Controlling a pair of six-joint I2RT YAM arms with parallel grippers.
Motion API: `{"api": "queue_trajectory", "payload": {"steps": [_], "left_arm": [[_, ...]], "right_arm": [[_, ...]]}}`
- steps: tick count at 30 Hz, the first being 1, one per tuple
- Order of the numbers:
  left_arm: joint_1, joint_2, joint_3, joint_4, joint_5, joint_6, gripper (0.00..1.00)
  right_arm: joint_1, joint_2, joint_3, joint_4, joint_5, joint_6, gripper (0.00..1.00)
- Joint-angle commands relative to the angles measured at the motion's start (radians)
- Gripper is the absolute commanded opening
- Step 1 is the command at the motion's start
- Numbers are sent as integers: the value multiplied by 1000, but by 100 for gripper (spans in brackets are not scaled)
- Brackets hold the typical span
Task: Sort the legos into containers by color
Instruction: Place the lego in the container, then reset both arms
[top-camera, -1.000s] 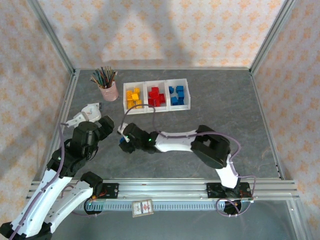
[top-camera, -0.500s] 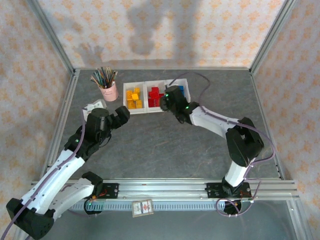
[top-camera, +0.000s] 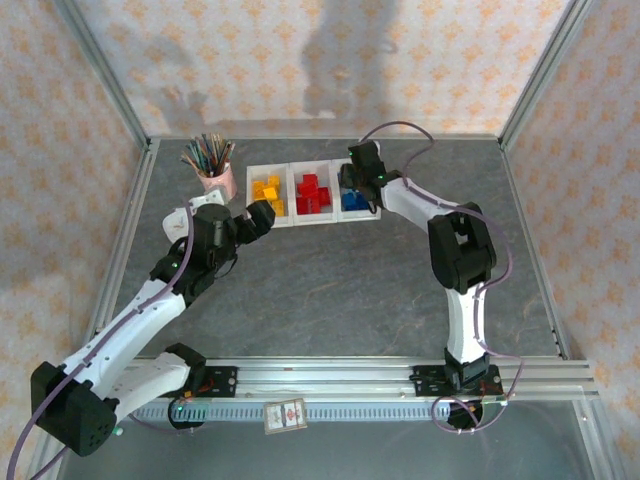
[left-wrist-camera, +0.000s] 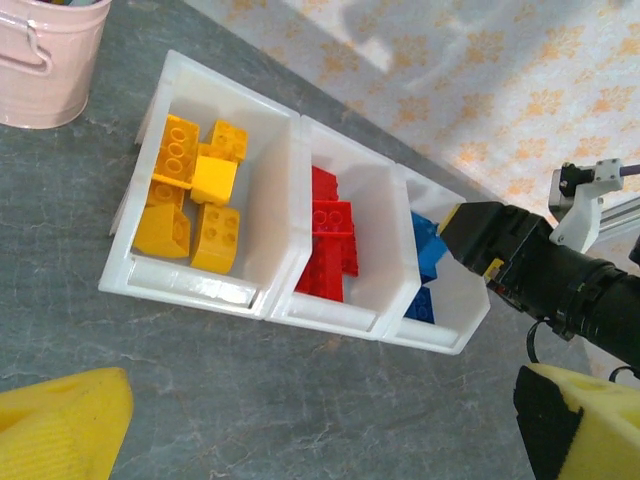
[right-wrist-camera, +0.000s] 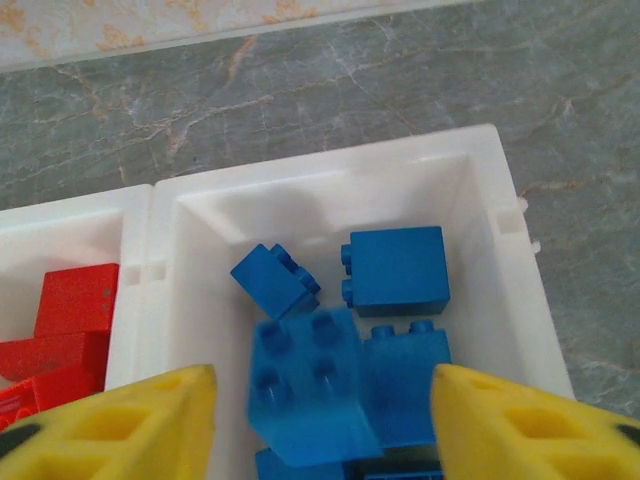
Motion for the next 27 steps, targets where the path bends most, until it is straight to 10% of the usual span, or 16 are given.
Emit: {"api": "queue_trajectory", "payload": {"steps": [1,6,15,27], "left_arm": [[19,9,-7,55,-34,38,99],[85,15,-18,57,-205,106,99],[332,106,-254,511,-535,397,99],[400,408,-618,1458,-210,666,99]], "right_arm": [[-1,-98,5,-22,61,-18,69],[-34,-303,-201,24,219,37,100],[-218,-545,-758,430,625,-13,100],[-363,-530,-1184,1127,198,-224,100]]}}
